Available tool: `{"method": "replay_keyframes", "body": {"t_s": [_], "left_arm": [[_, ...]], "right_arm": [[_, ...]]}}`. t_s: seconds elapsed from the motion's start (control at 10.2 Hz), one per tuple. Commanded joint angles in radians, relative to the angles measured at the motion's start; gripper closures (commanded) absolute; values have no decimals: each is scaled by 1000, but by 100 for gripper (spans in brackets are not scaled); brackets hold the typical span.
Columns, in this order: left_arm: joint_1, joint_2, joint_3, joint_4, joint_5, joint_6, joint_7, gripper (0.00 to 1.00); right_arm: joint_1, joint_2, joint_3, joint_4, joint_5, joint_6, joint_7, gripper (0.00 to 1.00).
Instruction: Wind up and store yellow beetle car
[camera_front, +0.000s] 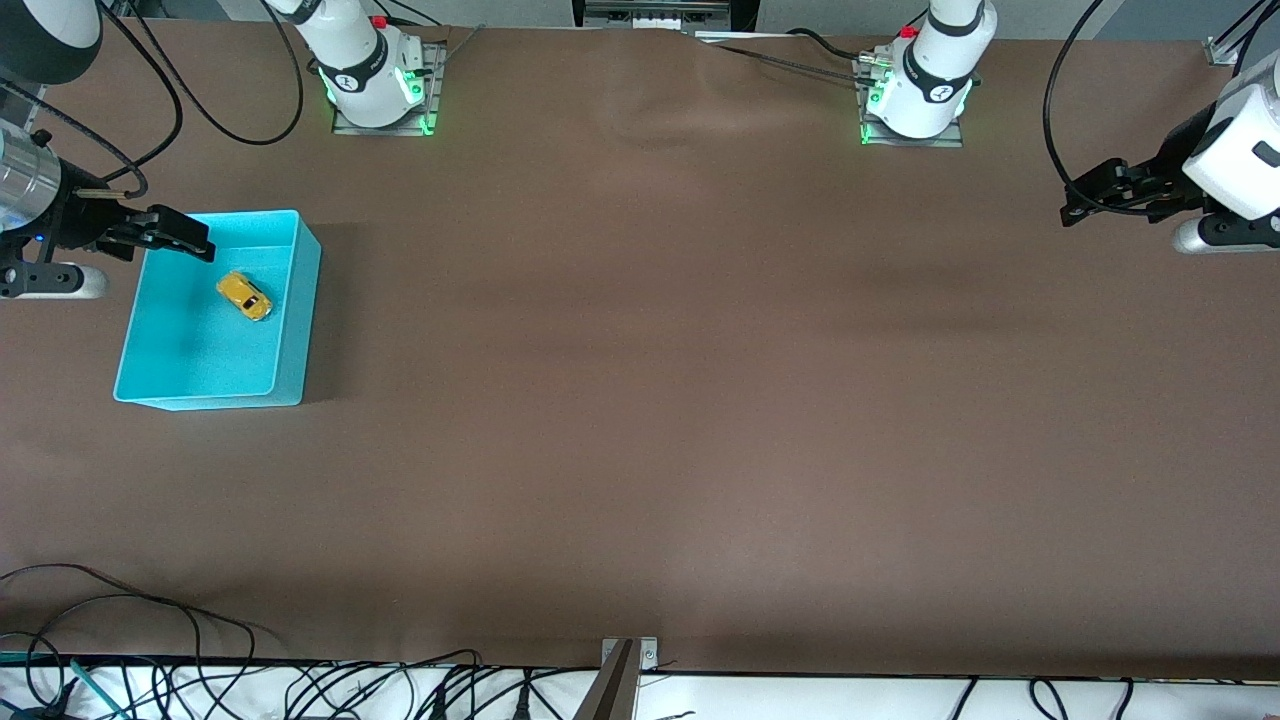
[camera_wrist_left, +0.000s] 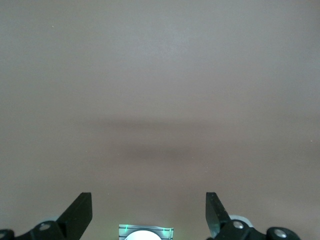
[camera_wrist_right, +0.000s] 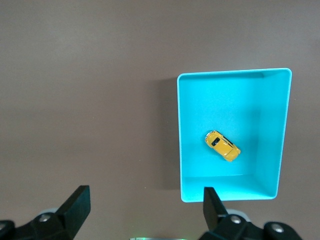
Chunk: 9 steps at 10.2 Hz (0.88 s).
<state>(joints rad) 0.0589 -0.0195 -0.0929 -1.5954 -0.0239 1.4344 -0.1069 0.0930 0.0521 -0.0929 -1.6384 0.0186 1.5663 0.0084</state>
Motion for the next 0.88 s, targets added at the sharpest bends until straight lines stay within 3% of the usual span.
{"method": "replay_keyframes", "body": {"t_s": [0.0, 0.79], "left_arm": [[7, -16, -5, -8, -13, 8, -4, 0], [7, -17, -8, -8, -14, 8, -4, 0]], "right_arm": [[-12, -23, 12, -1, -6, 3, 21, 0], [-12, -5, -13, 20, 4, -8, 16, 0]]}}
